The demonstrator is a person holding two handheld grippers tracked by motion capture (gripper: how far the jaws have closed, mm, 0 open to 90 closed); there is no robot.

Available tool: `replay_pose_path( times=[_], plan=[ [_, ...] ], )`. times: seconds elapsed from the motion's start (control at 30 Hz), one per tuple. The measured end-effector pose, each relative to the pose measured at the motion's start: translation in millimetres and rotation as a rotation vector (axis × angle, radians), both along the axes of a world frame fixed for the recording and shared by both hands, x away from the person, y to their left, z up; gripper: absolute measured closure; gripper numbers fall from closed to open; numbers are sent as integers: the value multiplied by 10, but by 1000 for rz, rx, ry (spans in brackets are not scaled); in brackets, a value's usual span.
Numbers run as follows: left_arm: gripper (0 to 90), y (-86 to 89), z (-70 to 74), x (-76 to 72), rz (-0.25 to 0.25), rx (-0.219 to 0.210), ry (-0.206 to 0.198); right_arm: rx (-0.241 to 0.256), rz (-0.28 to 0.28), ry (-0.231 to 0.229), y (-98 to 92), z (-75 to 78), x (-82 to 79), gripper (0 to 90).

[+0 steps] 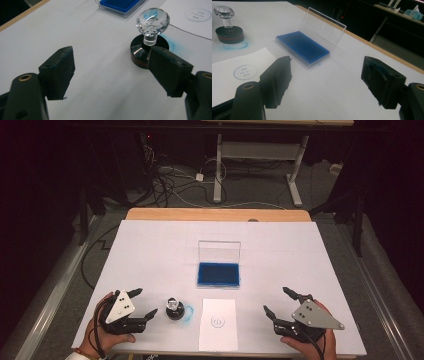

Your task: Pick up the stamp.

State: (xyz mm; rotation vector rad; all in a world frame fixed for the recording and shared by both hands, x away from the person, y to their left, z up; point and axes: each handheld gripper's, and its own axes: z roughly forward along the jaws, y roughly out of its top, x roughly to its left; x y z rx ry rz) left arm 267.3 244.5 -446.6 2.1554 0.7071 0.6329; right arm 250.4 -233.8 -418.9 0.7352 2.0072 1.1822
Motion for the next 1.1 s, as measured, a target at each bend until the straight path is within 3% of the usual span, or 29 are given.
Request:
replay_pose_path(
  times=[0.03, 0.27, 0.43, 0.57, 0.67, 0.87, 1.0, 1.07, 1.1],
  plan=[
    [208, -3, -3, 4, -5, -6, 21, 0, -1, 0, -1, -1, 2, 244],
    [209, 1, 48, -25, -34, 23, 19, -10, -6, 0, 12, 5, 7, 244],
    [209, 18, 166, -43, -37, -12, 58, -36, -3, -1, 58, -7, 4, 253],
    [209, -80, 235, 7, -63, 28, 112, -32, -8, -9, 66, -6, -7, 260],
    [210, -192, 303, 90, -105, 31, 163, -39, -9, 1, 75, -20, 9, 260],
    [228, -349, 322, 188, -164, 52, 195, -60, -5, 22, 103, -67, 37, 264],
    [250, -491, 278, 286, -187, 97, 239, -68, -3, 27, 111, -77, 40, 264],
    [263, -583, 234, 341, -195, 145, 274, -72, -3, 26, 110, -79, 39, 264],
    [287, -583, 234, 341, -195, 145, 274, -72, -3, 26, 110, -79, 39, 264]
  ],
)
